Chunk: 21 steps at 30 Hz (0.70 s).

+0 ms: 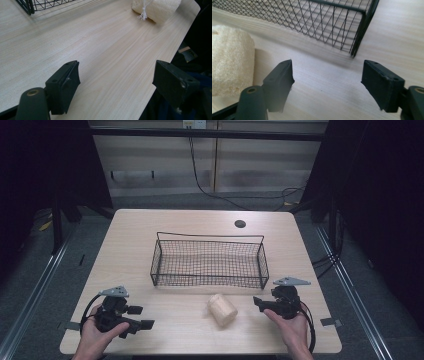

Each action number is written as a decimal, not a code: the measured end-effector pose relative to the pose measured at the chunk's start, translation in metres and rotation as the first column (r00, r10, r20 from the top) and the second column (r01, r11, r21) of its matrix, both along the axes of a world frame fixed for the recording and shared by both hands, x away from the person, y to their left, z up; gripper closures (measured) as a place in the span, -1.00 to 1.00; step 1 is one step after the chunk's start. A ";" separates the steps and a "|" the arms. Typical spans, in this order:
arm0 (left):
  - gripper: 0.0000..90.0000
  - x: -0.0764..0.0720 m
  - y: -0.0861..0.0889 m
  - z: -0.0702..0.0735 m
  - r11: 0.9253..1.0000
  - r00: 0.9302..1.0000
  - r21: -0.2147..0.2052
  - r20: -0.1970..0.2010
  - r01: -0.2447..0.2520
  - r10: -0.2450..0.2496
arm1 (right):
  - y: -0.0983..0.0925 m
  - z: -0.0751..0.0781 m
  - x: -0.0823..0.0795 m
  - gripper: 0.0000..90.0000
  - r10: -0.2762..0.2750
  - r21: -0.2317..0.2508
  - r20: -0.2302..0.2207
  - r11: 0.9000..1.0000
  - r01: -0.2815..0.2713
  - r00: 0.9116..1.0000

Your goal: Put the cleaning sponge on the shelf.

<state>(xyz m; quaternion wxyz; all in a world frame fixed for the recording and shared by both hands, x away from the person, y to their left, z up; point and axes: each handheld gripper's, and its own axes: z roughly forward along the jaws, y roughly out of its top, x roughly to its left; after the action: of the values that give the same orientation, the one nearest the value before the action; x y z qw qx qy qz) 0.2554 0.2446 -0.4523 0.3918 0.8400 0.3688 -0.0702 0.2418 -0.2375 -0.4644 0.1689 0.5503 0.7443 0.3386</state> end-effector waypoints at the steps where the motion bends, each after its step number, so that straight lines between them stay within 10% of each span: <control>1: -0.54 0.000 0.000 0.000 1.000 1.000 0.000 0.001 -0.003 0.003 | 0.000 0.000 0.000 -0.46 0.000 0.000 0.000 1.000 0.000 1.000; 8: -0.54 -0.002 0.000 0.001 1.000 1.000 0.001 0.003 -0.008 0.008 | -0.006 0.002 -0.006 -0.37 0.024 0.119 -0.034 0.993 -0.020 0.999; 16: -0.54 -0.001 0.000 0.001 1.000 1.000 0.000 0.003 -0.008 0.008 | -0.004 0.008 -0.006 -0.13 0.066 0.140 -0.002 0.988 -0.065 0.998; 21: -0.54 -0.002 0.000 0.001 1.000 1.000 0.003 0.004 -0.006 0.006 | -0.003 0.015 -0.006 -0.04 0.077 0.142 -0.055 0.988 -0.068 0.995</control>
<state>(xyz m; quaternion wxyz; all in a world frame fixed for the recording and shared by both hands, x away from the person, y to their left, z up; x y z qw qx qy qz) 0.2536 0.2450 -0.4509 0.3917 0.8396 0.3704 -0.0668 0.2361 -0.2409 -0.4497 0.0948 0.5433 0.7431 0.3789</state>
